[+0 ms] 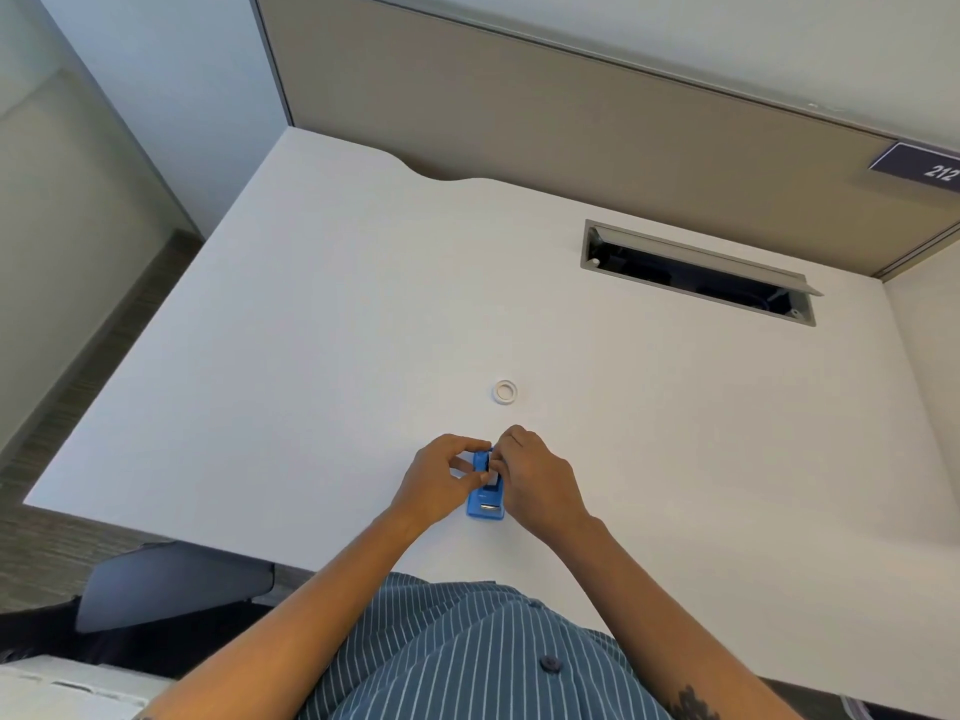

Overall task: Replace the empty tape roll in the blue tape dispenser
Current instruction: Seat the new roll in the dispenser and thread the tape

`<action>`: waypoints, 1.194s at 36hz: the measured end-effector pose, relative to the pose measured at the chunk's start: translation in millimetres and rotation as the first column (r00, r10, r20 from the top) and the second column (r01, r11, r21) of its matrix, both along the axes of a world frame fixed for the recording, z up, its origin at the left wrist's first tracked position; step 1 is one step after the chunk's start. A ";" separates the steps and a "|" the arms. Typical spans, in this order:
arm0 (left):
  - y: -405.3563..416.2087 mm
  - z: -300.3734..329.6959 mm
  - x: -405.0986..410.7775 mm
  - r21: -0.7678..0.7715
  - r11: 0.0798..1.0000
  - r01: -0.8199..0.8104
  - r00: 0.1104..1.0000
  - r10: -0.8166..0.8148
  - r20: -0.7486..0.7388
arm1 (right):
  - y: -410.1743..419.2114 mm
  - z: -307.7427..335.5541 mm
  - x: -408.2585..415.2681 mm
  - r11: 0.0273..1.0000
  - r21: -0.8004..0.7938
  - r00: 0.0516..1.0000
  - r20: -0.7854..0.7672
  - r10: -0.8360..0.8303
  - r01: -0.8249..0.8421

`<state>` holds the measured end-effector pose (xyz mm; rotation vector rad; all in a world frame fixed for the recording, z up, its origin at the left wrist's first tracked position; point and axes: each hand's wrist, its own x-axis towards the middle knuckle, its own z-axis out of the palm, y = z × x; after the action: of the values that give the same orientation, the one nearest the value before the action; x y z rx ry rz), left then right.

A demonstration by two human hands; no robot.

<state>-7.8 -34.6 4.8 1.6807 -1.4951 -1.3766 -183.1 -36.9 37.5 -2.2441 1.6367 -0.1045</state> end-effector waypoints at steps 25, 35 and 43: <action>-0.9 -11.4 2.0 -0.061 0.996 0.066 0.997 -0.064 0.042 | 0.9 9.3 -2.0 0.994 0.089 0.979 0.190 -0.073 0.057; -0.2 -14.6 3.3 -0.054 0.994 0.092 0.996 -0.091 0.019 | 5.4 4.4 -3.3 0.996 -0.067 0.980 0.191 -0.048 0.061; 0.2 -14.8 1.4 -0.044 0.995 0.085 0.996 -0.085 0.014 | 5.8 0.9 -1.2 0.995 -0.097 0.996 0.086 0.024 -0.016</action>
<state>-6.4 -34.4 -9.9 1.6178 -1.6090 -1.3686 -184.3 -31.1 38.4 -2.2919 1.5945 -0.2780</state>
